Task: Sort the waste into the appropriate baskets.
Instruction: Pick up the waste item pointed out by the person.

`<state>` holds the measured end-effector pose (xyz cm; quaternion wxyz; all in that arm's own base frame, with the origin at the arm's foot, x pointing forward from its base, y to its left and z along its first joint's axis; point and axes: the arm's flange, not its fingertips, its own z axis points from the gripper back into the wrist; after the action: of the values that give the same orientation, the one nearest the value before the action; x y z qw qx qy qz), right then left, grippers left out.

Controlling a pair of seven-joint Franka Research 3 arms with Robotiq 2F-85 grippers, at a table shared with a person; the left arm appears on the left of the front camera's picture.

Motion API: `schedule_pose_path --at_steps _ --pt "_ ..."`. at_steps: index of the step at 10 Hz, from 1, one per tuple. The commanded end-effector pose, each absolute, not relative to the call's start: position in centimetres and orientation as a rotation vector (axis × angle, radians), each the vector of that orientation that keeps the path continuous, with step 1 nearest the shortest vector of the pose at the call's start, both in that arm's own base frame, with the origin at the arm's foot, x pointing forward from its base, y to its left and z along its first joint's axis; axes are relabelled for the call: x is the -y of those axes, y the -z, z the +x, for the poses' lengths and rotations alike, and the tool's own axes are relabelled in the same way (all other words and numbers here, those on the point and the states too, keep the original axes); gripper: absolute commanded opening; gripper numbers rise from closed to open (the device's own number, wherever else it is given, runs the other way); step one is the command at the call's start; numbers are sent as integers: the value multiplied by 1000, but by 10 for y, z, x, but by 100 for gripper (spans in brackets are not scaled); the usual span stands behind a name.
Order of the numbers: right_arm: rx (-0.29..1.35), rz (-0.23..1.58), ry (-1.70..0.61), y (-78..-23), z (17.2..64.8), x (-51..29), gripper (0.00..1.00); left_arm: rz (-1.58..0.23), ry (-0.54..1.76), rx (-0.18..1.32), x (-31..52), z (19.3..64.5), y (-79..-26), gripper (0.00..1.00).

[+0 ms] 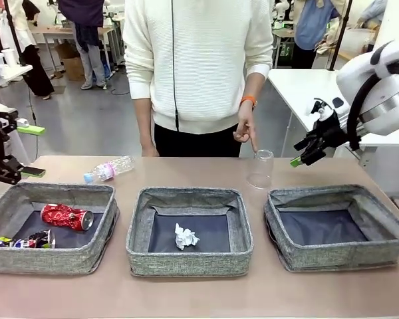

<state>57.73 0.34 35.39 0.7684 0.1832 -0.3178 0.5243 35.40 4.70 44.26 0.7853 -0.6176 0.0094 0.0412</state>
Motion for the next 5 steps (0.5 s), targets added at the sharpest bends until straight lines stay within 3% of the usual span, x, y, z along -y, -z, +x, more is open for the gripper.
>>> schedule_pose_path --at_steps 1,5 --pt "833 608 -1190 -329 614 5 100 -1345 -67 -8 -49 352 -445 100" --pt "774 704 -1194 -288 643 -21 100 -1345 -67 -8 -49 352 -445 100"
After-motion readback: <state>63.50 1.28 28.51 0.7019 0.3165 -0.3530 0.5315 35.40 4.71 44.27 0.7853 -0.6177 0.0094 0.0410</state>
